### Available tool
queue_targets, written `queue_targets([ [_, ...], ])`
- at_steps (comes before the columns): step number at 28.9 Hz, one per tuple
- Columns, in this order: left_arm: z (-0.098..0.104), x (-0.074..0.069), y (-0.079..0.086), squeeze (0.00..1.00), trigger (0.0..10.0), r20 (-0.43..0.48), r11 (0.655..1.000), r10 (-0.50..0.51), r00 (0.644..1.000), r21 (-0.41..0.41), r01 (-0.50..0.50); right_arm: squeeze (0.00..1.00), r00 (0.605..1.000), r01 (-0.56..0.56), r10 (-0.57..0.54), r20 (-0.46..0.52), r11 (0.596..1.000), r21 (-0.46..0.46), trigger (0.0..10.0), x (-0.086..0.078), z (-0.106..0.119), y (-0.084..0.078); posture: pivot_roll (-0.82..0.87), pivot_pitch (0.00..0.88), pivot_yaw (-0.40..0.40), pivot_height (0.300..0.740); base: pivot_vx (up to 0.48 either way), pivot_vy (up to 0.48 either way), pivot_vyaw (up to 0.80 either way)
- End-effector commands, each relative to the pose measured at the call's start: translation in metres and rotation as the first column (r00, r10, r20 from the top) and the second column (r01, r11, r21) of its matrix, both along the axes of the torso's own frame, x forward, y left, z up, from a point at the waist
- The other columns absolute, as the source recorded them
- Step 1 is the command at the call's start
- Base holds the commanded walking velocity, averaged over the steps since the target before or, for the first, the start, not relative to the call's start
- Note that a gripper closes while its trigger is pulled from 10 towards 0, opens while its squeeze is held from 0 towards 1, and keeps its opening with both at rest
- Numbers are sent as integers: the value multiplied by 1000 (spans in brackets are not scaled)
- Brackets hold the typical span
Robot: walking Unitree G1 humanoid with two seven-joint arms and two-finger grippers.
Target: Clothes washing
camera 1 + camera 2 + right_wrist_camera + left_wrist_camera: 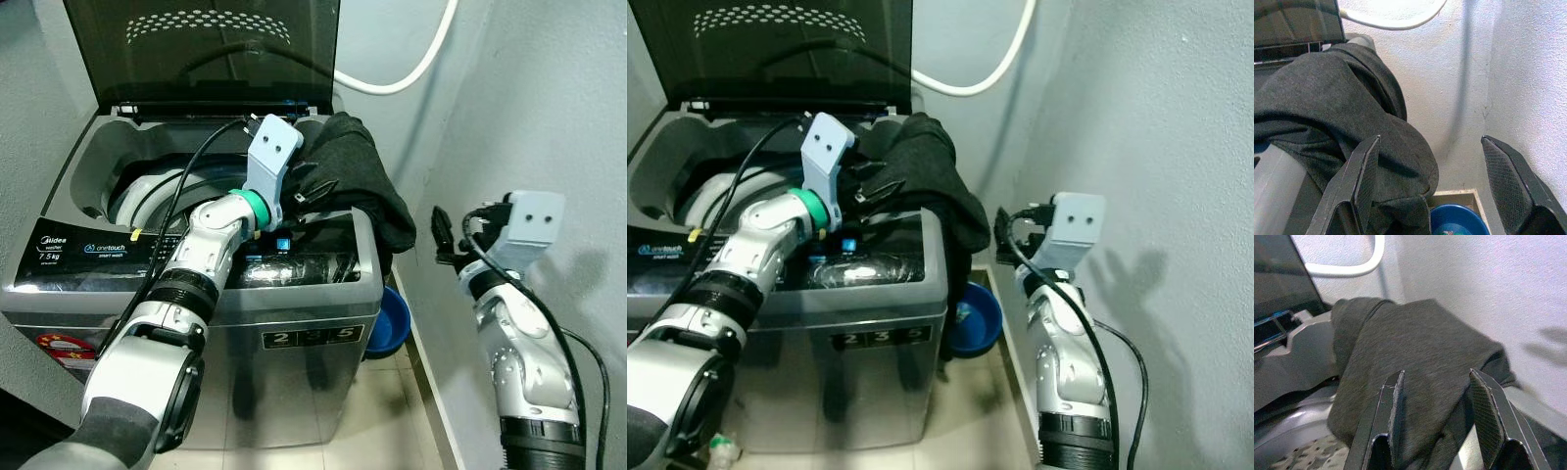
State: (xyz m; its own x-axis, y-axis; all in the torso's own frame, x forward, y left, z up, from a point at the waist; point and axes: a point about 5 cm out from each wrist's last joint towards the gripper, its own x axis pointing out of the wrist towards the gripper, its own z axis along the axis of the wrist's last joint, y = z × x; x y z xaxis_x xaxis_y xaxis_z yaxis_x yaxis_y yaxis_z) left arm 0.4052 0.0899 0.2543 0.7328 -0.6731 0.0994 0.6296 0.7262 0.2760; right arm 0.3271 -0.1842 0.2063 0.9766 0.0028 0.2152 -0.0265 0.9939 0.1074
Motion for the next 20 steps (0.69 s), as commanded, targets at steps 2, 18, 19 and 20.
queue_targets([
  [2, -1, 6, 10, 1000, 10000, 9, 992, 114, 993, 44, -114, 0, 1000, 19, -19, -23, 1000, -3, 10000, -4, -3, -2, 11, 103, 70, 740, 0, 0, 0],
  [18, -22, 13, 40, 0, 0, -49, 932, 289, 956, 243, -269, 0, 999, 16, -16, -47, 1000, 4, 10000, -5, -3, 2, 22, 113, 61, 740, 0, 0, 0],
  [19, -23, 13, 40, 0, 0, -53, 932, 287, 956, 247, -266, 0, 999, 17, -17, -49, 1000, 5, 10000, -5, -3, 2, 22, 113, 61, 740, 0, 0, 0],
  [20, -24, 13, 40, 0, 0, -55, 931, 287, 956, 249, -266, 0, 999, 17, -17, -50, 1000, 5, 10000, -5, -3, 2, 22, 113, 61, 740, 0, 0, 0],
])
